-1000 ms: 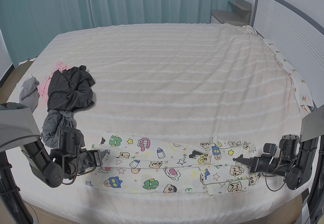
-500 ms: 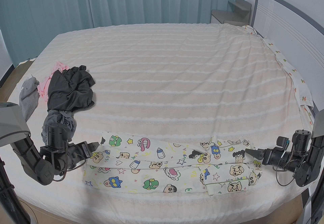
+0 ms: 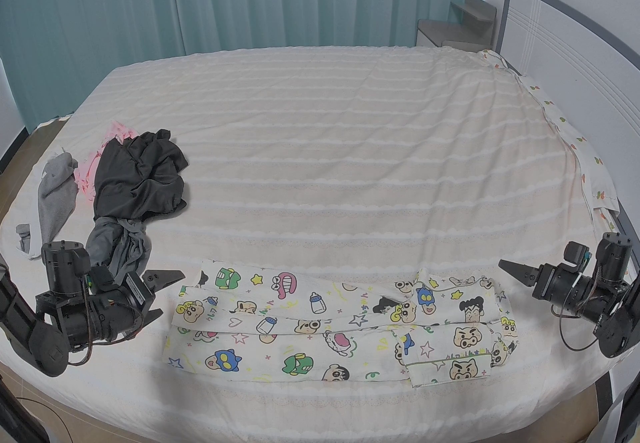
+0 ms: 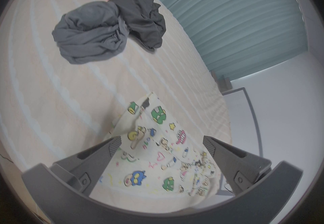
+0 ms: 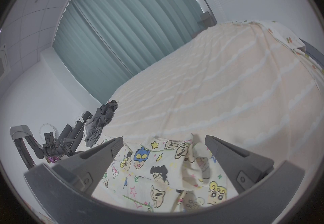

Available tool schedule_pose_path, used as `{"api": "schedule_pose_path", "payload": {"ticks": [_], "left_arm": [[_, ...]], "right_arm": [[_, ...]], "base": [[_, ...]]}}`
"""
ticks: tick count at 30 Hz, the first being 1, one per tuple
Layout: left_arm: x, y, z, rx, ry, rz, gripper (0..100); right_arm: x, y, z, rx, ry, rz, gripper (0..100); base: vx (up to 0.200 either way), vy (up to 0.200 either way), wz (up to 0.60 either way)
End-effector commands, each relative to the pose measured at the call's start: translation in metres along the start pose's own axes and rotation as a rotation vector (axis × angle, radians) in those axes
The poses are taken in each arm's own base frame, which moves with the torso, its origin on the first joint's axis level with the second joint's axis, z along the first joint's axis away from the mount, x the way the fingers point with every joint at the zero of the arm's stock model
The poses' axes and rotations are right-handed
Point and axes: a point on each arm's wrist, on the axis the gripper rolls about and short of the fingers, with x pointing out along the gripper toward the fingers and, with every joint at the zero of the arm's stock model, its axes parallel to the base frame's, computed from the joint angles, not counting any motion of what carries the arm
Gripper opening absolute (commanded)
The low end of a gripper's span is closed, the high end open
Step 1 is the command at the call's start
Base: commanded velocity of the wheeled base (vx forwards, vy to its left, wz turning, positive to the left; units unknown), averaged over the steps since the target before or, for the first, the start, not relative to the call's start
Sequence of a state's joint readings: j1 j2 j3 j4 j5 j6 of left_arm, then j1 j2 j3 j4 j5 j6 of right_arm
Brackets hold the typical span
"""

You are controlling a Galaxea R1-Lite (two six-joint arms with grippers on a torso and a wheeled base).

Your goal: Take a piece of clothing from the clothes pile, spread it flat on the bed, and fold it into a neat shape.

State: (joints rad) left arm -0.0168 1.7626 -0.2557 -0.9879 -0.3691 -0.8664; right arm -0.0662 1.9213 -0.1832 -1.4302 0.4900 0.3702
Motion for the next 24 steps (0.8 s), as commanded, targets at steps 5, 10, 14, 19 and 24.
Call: {"api": "schedule_pose_path", "payload": {"ticks": [5,10,14,19,24], "left_arm": [[-0.025,0.023,0.002,-0.161,0.210,-0.164,100],[-0.026,0.041,0.005,-0.193,0.264,-0.208,100],[-0.024,0.052,-0.003,-0.163,0.303,-0.202,100],[-0.023,0.053,-0.005,-0.159,0.309,-0.199,100],[-0.023,0.053,-0.006,-0.159,0.314,-0.199,100]], "right_arm": [[0.041,0.069,0.043,0.026,0.114,-0.003,100],[0.081,0.093,0.038,0.000,0.175,-0.045,100],[0.108,0.104,0.029,-0.014,0.257,-0.078,100],[0.131,0.117,0.002,-0.056,0.347,-0.117,100],[0.146,0.116,-0.014,-0.098,0.383,-0.210,100]], "base": [[0.000,0.000,0.00],[0.000,0.000,0.00],[0.000,0.000,0.00],[0.000,0.000,0.00],[0.000,0.000,0.00]]}}
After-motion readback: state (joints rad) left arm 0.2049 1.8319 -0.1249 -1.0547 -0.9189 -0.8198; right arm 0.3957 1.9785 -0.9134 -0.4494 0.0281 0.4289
